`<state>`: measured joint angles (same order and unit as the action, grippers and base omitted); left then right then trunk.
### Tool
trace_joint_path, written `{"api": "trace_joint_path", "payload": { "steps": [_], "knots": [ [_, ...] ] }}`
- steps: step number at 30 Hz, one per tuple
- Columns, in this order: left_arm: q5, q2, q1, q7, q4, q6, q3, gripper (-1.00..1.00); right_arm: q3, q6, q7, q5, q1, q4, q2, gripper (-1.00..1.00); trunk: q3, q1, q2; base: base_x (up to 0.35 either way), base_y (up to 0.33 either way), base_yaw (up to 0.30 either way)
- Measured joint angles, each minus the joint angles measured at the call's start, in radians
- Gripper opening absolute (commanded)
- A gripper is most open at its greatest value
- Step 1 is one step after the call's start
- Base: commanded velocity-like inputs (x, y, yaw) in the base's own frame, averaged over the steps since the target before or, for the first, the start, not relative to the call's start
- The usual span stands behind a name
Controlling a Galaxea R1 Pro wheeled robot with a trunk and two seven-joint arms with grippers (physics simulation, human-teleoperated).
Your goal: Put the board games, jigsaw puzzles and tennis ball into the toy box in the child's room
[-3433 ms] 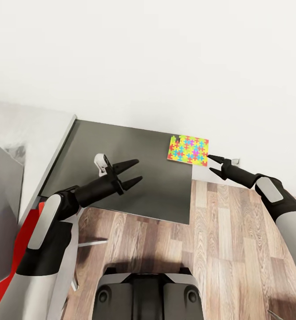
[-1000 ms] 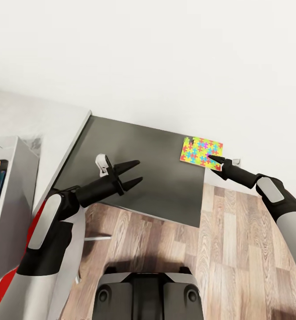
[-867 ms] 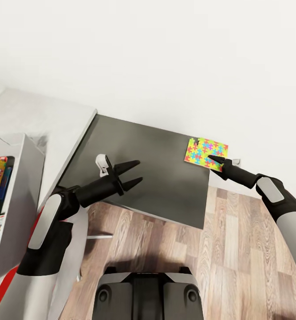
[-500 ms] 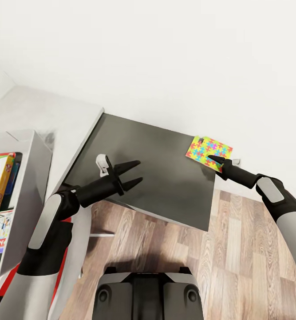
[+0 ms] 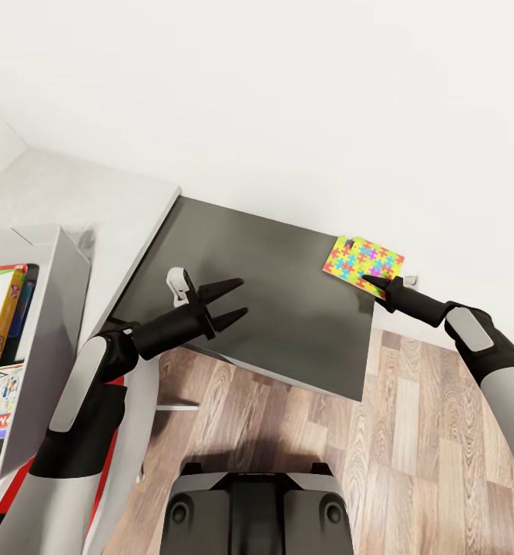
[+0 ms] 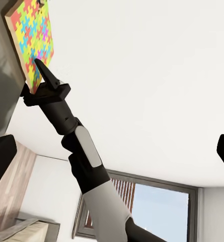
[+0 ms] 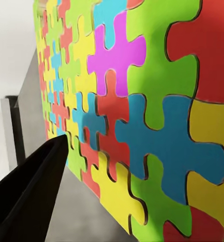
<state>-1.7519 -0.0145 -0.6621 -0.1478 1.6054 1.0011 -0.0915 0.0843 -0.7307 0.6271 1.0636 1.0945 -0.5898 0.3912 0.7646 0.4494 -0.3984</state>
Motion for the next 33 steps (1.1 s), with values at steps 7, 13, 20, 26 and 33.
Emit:
{"api": "trace_joint_path", "payload": {
  "steps": [7, 13, 20, 26, 33],
  "knots": [
    [0.0, 0.001, 0.0, 0.0, 0.0, 0.0, 0.0, 1.0, 0.0, 0.0, 0.0, 0.001, 0.0, 0.0, 0.0, -1.0, 0.0, 0.0, 0.0, 0.0, 0.0, 0.0],
    [0.0, 0.001, 0.0, 0.0, 0.0, 0.0, 0.0, 1.0, 0.0, -0.001, 0.0, 0.002, 0.0, 0.0, 0.001, -1.0, 0.0, 0.0, 0.0, 0.0, 0.0, 0.0],
    [0.0, 0.001, 0.0, 0.0, 0.0, 0.0, 0.0, 1.0, -0.006, 0.0, 0.0, 0.004, -0.002, 0.0, 0.005, -1.0, 0.0, 0.0, 0.0, 0.0, 0.0, 0.0],
    [0.0, 0.001, 0.0, 0.0, 0.0, 0.0, 0.0, 1.0, -0.031, -0.001, 0.001, 0.003, -0.005, 0.004, 0.035, -1.0, 0.0, 0.0, 0.0, 0.0, 0.0, 0.0],
    [0.0, 0.001, 0.0, -0.001, 0.0, -0.001, 0.0, 1.0, -0.085, 0.005, 0.0, 0.005, -0.014, 0.01, 0.097, -1.0, 0.0, 0.0, 0.0, 0.0, 0.0, 0.0]
  ]
}}
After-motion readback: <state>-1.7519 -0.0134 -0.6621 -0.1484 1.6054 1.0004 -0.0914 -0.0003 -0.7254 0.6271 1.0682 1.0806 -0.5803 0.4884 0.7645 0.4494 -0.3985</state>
